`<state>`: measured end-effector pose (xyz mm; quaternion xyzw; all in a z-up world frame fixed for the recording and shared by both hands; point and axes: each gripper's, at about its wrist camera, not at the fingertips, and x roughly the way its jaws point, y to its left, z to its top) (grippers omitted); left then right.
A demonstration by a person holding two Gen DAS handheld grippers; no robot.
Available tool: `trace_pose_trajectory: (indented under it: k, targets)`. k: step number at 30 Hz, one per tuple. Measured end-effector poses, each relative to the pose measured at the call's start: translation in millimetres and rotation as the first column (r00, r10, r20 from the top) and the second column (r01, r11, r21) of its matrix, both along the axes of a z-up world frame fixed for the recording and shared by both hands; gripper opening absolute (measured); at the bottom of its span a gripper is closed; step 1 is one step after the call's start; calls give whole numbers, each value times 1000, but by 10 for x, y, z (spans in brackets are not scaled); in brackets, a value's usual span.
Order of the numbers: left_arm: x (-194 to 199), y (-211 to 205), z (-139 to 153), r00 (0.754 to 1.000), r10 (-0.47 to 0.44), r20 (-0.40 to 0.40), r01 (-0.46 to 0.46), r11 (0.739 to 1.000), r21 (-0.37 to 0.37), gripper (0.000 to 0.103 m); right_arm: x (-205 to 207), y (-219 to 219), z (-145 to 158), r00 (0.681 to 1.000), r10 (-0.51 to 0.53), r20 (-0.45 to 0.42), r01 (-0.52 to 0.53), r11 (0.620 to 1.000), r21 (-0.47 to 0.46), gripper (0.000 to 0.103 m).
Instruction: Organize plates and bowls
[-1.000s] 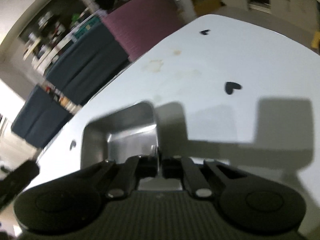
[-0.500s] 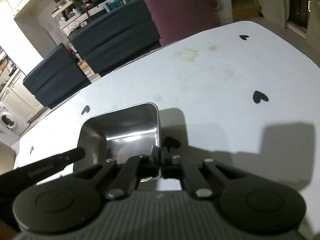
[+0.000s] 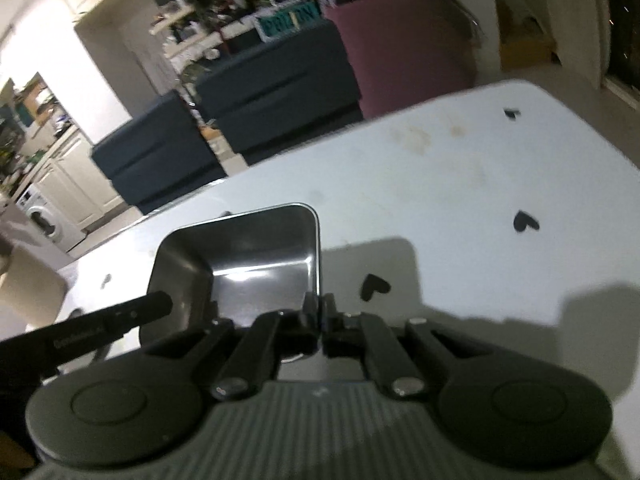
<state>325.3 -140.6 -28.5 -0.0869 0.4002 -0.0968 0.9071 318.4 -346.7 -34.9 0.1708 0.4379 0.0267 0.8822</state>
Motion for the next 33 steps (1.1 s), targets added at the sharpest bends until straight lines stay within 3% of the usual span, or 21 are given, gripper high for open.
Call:
trace_pose_trajectory:
  k: [7,13,22,27,33]
  targets:
    - [-638,45,346,997,35,63,-35,999,-5,3,-504,32,398,996,52,78,-53,999,8,2]
    - [-1116,26,442,996,30,83,-29,999,-14,4,-897,113,578,985,133,113,-127,990,-55,3]
    - [-1602,-240,202,997,-52,58,50,998,27,5,-1410,33,481,980,185,74,-174,975,-137,4]
    - [-1694,-293,-71,997,-73,0,73,997,2,6,-1612,-38,482,981,180,77,-167,974,-150,4]
    - [-1734,-307,-275,996,-82,-33,82,996,15,6,-1683,62,426,973,223,62,-204,952,-229,4]
